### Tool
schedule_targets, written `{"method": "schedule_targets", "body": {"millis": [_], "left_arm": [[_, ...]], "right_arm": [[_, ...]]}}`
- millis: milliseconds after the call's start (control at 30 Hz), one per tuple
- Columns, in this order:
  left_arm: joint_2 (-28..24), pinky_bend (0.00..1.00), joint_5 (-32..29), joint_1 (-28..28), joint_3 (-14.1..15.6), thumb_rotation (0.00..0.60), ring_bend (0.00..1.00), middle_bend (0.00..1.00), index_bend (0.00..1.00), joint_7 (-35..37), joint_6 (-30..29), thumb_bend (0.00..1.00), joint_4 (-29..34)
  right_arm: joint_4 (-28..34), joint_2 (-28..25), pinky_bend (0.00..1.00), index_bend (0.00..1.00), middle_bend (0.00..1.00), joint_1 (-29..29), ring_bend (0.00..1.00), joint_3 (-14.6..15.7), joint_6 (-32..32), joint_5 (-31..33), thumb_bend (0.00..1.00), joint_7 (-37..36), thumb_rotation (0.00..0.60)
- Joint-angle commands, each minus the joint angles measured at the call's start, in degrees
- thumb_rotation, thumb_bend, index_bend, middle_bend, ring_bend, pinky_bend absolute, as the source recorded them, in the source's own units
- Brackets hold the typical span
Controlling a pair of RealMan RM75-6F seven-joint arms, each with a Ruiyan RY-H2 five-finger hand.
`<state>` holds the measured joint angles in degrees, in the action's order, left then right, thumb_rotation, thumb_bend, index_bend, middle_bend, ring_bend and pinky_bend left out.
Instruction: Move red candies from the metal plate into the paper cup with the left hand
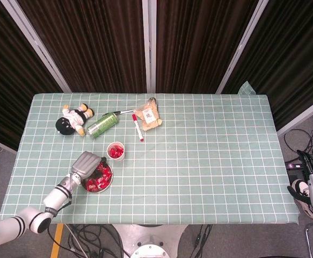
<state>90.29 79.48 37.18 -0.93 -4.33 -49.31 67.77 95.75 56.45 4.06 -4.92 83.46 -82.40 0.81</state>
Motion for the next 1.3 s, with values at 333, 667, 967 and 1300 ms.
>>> {"method": "schedule_targets", "body": {"millis": [333,667,967,1300], "left_arm": [[1.4,1.00,-0.2,0.2,-0.3,0.600,0.97,1.00,0.60,1.5,0.4,0.31,-1.8],[-2.0,1.00,0.0,-2.1,-0.8,0.600,0.97,1.00,0.63,5.7,-3.5,0.37,2.0],[-11.6,1.00,-0.5,-4.5,-4.3,0.600,0.97,1.00,0.63,7.4,-10.5,0.37,13.8],[-9.8,1.00,-4.0,3.4,-9.3,0.600,0.97,1.00,0.63,5.2,-2.2,0.37,12.5]], "right_arm": [[0.0,0.0,0.17,0.00,0.12,0.1,0.03,-0.1,-0.3,0.3,0.09,-0.1,0.600],[0.0,-0.1,0.17,0.00,0.12,0.2,0.03,-0.1,-0.3,-0.1,0.09,-0.3,0.600],[-0.3,0.2,0.17,0.00,0.12,0.5,0.03,0.0,-0.5,-0.4,0.09,-0.6,0.600],[-0.1,0.0,0.17,0.00,0.12,0.9,0.03,-0.1,-1.0,-0.5,0.09,-0.2,0.600]]}}
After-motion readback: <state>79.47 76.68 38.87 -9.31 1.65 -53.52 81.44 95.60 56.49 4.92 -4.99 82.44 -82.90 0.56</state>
